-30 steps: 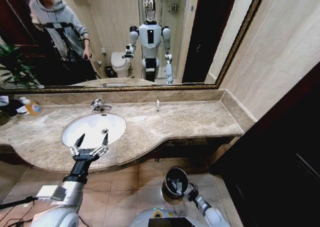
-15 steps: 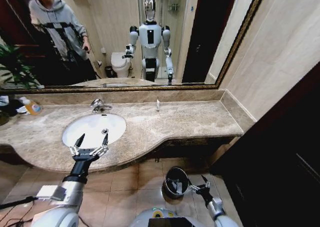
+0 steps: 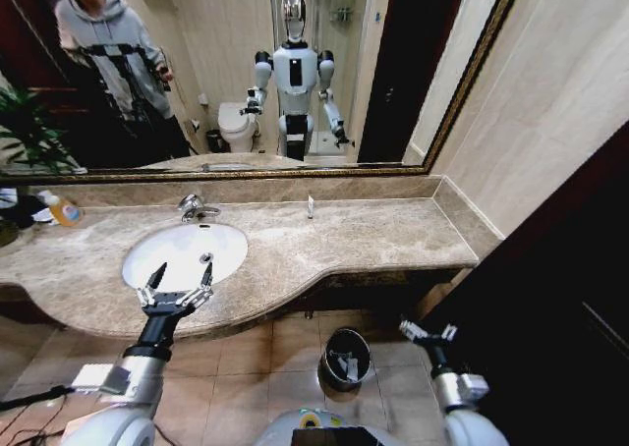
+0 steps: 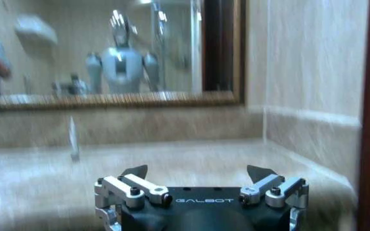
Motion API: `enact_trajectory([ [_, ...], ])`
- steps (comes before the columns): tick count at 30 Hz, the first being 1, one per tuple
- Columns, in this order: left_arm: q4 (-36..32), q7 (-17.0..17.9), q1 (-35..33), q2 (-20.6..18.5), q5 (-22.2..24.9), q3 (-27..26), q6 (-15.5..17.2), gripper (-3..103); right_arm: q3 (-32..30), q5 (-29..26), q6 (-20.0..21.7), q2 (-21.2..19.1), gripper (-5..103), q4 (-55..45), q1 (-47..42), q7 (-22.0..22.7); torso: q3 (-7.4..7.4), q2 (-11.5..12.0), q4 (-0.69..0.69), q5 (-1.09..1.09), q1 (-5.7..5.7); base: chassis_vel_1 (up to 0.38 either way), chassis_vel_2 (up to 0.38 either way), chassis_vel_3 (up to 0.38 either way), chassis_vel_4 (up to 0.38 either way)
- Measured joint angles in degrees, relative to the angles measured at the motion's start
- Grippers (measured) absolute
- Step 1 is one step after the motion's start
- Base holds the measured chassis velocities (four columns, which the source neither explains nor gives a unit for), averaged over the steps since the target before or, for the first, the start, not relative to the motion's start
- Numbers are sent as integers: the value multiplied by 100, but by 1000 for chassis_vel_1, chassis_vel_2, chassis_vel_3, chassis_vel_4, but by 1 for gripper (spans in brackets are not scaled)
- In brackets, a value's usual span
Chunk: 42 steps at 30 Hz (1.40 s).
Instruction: Pick up the trash from the sink and place it in the trash bin.
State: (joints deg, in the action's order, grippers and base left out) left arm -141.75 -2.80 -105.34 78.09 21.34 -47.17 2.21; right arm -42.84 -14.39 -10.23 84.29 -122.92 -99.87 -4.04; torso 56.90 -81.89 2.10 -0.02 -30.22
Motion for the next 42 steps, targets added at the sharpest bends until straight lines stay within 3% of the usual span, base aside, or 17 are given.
enact_trajectory([
  [7,0,0,0,0,0,0,0,100,326,305,101,-196,100,-29,649,-253,0,0,0,2,0,0,0,0,0],
  [15,0,0,0,0,0,0,0,100,892,-264,875,-1104,100,757,2036,-605,1,1,1,3,-1,0,0,0,0],
  [19,0,0,0,0,0,0,0,100,1144,-329,1019,-1240,100,1039,2479,-549,1,1,2,3,-1,0,0,0,0],
  [21,0,0,0,0,0,0,0,100,1580,-385,1176,-1349,100,1367,3027,-450,1,1,1,2,-1,0,0,0,0],
  [27,0,0,0,0,0,0,0,100,2200,-512,1324,-1410,100,1813,3614,-400,1,1,1,2,-1,0,0,0,0],
  [33,0,0,0,0,0,0,0,100,3036,-948,1741,-1525,100,2393,4345,-240,1,1,0,2,-1,0,0,0,0],
  [42,0,0,0,0,0,0,0,100,3709,-1014,1796,-1368,100,3263,5410,-60,1,1,1,1,-1,0,0,0,0],
])
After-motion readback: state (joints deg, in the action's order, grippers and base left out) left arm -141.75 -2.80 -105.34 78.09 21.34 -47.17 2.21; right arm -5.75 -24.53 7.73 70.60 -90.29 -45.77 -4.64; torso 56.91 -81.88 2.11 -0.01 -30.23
